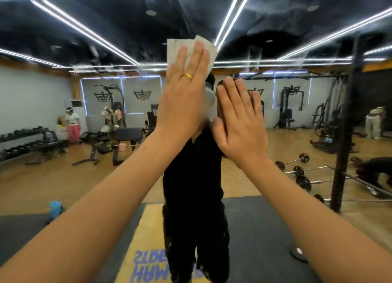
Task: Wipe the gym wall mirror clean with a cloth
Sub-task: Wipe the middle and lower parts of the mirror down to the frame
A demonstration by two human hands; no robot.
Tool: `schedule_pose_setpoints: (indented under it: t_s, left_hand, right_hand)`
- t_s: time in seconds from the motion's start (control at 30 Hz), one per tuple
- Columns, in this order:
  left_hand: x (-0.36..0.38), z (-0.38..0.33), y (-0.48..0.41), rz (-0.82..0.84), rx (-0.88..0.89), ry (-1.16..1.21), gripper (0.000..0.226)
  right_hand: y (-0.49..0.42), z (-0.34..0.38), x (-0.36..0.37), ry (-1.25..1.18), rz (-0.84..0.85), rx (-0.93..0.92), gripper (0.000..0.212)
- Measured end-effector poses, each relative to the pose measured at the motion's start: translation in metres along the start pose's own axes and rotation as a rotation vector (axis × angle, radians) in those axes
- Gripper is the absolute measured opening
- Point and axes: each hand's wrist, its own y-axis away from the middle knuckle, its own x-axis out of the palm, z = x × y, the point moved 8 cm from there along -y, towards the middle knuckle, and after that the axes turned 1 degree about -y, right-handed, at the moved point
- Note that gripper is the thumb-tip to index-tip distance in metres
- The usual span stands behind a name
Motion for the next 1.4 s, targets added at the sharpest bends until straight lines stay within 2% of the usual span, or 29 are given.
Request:
schedule_pose_setpoints:
  t_s: [0.13,0.33,0.5,0.6,0.77,0.97,1.07,1.2,1.4]
  left_hand:
    - [-0.006,0.02,0.004,0.048,0.086,-0.059,0.063]
    - [-0.043,0.074,0.012,-0.001,-0.082,0.007,0.055]
    - [-0.042,0.068,0.006,-0.049,-0.116,0.039,0.056]
    - [-0.026,0.042,-0.004,-0.047,-0.051,0.044,0.058]
    - [0.004,-0.01,-0.03,0.04,0.172,-0.036,0.062]
    - [0.004,-0.003,-0.037,0.095,0.312,-0.085,0.063]
    - [-0.003,0.008,-0.027,0.053,0.257,-0.082,0.059]
    - [-0.014,0.028,0.005,0.017,0.077,-0.064,0.058]
    - [-0.043,0.076,0.065,0.028,-0.082,-0.083,0.053]
  right_hand:
    - [-0.001,0.001,0.0,0.022,0.009,-0.003,0.066]
    - [0.0,-0.001,-0.002,0.033,-0.007,0.006,0.064]
    - [0.0,0.003,0.001,0.047,0.001,0.025,0.067]
    - [0.0,0.004,0.0,0.04,-0.001,0.026,0.067]
    - [-0.002,0.006,-0.002,0.038,-0.054,0.011,0.063]
    - [-0.004,0.006,-0.002,0.035,-0.049,0.008,0.063]
    - [-0.003,0.006,-0.003,0.016,-0.025,0.011,0.064]
    - [0.002,-0.002,-0.003,0.039,-0.002,0.002,0.064]
    - [0.001,-0.001,-0.001,-0.003,0.006,0.004,0.063]
